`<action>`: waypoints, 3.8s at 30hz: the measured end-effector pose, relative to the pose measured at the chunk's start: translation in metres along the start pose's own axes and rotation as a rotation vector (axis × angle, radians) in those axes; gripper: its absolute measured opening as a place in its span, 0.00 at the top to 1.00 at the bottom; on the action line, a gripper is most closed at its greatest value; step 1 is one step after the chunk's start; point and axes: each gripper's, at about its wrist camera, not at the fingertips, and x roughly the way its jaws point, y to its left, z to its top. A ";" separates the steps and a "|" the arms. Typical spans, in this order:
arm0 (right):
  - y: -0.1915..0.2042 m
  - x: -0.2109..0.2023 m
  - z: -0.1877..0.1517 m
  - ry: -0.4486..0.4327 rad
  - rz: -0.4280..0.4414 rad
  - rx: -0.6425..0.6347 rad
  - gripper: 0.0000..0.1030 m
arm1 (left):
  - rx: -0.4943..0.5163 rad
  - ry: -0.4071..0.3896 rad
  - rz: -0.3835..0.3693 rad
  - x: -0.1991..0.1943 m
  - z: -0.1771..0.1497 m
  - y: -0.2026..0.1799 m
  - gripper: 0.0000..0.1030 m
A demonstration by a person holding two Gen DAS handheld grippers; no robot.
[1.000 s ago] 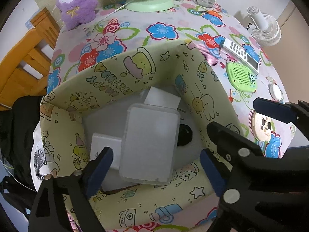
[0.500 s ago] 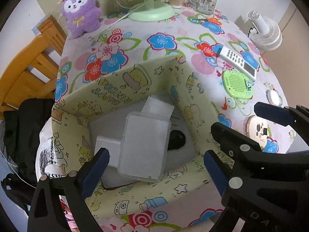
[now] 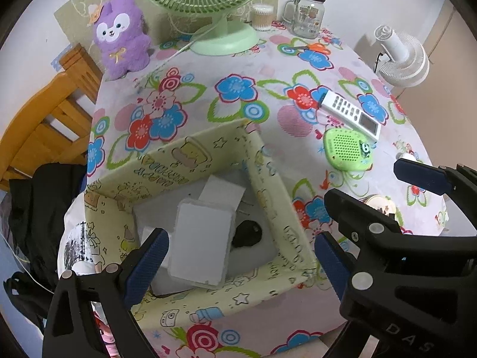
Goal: Organize rigid objects
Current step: 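Withdraw both open tools from the fabric box back over the table, then move the right tool to the white egg-shaped object while the left tool reaches the hedgehog coaster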
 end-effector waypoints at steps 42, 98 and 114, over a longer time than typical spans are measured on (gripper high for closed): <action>-0.093 -0.045 0.007 -0.090 0.024 -0.043 0.09 | -0.029 -0.082 -0.021 -0.026 0.028 -0.090 0.03; -0.214 0.022 -0.005 -0.037 0.040 -0.091 0.09 | -0.159 0.009 0.028 0.054 0.037 -0.152 0.00; -0.233 0.065 -0.013 0.040 0.005 -0.096 0.09 | -0.166 0.061 0.013 0.093 0.030 -0.170 0.00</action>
